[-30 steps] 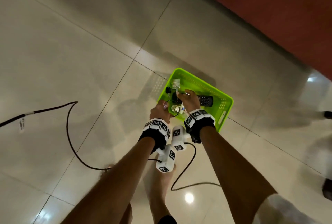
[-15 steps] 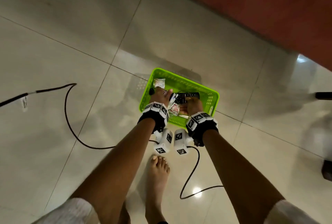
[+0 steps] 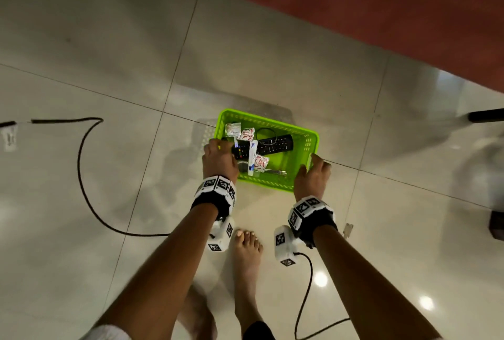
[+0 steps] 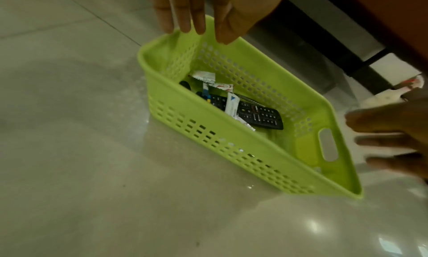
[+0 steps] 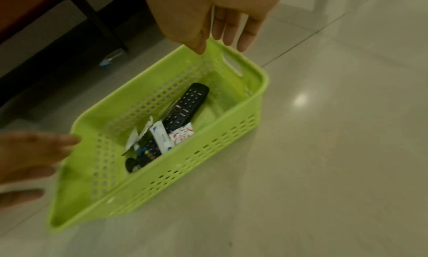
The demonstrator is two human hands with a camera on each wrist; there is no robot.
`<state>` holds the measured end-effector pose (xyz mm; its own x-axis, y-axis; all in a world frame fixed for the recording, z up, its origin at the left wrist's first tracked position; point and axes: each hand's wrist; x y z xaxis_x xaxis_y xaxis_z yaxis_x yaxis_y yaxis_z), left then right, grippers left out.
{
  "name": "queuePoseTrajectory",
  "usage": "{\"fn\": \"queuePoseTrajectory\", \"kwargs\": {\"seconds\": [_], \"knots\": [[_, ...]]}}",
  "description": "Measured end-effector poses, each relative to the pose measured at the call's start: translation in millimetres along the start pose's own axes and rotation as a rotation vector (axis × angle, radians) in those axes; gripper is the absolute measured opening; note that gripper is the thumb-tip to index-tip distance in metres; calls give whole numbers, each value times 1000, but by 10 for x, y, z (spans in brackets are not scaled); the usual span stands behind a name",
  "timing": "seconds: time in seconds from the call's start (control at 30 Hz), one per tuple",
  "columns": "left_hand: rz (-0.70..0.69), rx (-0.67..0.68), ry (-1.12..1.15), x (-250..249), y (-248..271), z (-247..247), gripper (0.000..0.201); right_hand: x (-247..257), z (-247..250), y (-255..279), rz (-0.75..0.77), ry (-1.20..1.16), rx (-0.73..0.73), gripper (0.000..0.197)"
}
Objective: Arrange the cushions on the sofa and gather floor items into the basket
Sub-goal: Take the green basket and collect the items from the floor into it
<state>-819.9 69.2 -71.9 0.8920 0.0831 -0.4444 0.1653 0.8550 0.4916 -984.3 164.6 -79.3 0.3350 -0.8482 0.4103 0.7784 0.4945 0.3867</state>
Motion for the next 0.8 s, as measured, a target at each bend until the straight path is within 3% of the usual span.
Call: {"fn": "queuePoseTrajectory", "kwargs": {"seconds": [0.07,0.17,0.23,0.33,0.53,0.8], "knots": [[88,-28,-20,46,-16,17,46,-108,47,-37,-143,34,53,47],[208,26,46,121,-129,-11,52,-215,43,-150,-332,67,270,42],[280,107,86,163,-192,-17,43,-251,1,-205,-306,128,322,32],[326,79,119,216,-200,36,30,-258,-13,-252,-203,218,328,26],[257,45,152,-1,180,228,27,-355,387,-176,-94,162,259,24],[227,21,349,-965,1393,1306,27,-127,2015,772,-333,-472,-45,21]]}}
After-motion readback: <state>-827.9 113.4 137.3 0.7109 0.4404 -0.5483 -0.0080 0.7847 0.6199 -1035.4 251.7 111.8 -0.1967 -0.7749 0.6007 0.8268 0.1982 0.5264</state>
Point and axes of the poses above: each hand's wrist, its own y-axis away from the middle knuckle, its own z-axis out of the back of the hand, x = y × z, and after that the axes turned 3 degrees about y, right-handed
